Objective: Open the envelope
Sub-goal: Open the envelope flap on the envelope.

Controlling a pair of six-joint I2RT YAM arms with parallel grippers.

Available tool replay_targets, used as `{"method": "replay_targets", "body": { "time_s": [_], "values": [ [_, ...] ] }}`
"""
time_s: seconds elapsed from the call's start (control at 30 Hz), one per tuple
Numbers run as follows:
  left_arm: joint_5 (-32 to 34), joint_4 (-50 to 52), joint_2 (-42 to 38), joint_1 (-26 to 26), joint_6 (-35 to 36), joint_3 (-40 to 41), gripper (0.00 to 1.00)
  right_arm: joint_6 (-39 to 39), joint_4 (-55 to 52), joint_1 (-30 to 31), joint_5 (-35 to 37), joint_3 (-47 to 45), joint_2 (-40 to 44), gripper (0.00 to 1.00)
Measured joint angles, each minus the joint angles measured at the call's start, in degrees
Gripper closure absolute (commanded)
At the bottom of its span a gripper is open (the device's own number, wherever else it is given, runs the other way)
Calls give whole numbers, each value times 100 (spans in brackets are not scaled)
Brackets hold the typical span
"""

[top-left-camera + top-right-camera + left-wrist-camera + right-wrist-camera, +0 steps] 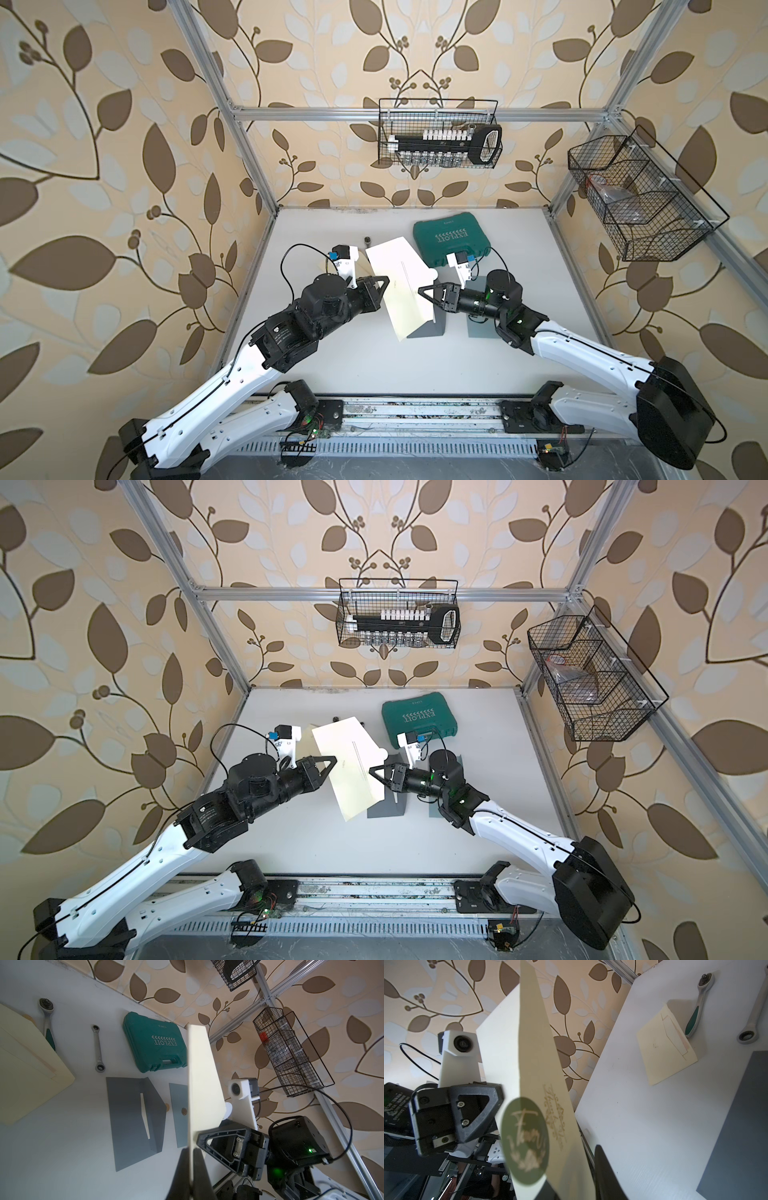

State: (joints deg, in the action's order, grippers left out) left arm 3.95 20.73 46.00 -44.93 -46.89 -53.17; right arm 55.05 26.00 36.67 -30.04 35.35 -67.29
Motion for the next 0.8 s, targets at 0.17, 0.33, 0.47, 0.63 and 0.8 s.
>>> {"method": "replay_targets", "body": {
  "time_s": [0.17, 0.33, 0.47, 0.63, 0.8],
  "values": [
    [15, 0, 0, 0, 0, 2, 100, 9, 39, -33, -63, -17, 2, 91],
    [72, 2, -4, 0, 0, 2, 100, -42, 59, -116, -153, -26, 15, 99],
    [114, 13, -28, -2, 0, 11, 100, -52, 55, -201, -282, -26, 20, 100],
    [175, 46, -63, -2, 7, 59, 98, -68, 57, -339, -579, -26, 109, 100],
    [398, 63, -61, 0, -2, 177, 76, -125, -15, -457, -798, -26, 201, 100]
  ]
}}
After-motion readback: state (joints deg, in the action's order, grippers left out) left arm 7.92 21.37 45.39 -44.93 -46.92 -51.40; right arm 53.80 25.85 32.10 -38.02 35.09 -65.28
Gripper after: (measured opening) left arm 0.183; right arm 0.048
